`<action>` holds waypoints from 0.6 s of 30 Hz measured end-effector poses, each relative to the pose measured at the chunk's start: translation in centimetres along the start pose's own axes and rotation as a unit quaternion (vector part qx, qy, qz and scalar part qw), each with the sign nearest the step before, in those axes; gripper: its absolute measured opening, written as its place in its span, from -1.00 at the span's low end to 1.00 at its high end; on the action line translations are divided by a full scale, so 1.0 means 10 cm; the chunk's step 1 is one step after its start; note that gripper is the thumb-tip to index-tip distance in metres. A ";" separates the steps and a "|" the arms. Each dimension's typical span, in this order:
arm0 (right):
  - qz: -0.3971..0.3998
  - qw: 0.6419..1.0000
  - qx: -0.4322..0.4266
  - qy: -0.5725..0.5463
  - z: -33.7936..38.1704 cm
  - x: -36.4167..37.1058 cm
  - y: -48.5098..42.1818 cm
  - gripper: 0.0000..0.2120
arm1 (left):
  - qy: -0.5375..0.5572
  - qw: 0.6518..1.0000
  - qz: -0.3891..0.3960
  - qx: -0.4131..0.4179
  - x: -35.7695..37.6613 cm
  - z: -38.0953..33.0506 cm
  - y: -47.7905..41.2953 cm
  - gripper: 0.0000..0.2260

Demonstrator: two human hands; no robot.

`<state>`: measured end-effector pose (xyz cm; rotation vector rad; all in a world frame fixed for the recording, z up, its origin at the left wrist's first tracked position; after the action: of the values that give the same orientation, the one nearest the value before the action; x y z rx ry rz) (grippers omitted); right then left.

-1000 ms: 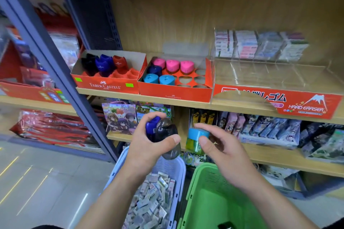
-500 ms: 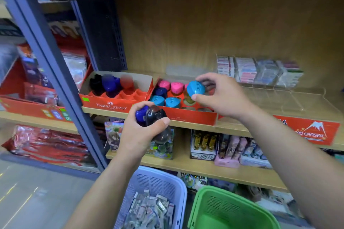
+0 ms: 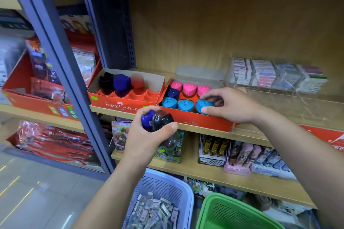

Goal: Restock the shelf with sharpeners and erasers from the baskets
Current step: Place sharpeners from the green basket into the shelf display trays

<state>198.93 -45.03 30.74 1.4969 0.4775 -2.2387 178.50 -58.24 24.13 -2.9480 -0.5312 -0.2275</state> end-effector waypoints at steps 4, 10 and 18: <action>-0.030 0.999 -0.011 0.013 0.02 0.00 0.00 -0.95 | -0.008 1.000 0.001 0.002 0.00 -0.01 0.01 -0.54; -0.107 0.994 -0.018 0.009 0.15 -0.07 0.13 -0.92 | -0.001 1.000 0.005 -0.002 0.03 -0.01 0.02 -0.56; 0.001 0.920 -0.127 -0.370 0.82 0.44 0.55 -0.57 | 0.060 0.998 0.002 -0.036 0.07 -0.01 0.03 -0.45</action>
<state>193.71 -54.44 29.31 0.4490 0.4847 -2.4050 179.25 -58.28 24.35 -2.9790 -0.5118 -0.4290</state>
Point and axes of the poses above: each hand's wrist, its own y-axis away from the middle knuckle, its own x-axis out of the palm, z = x × y, the point moved 5 cm from there along -y, towards the middle knuckle
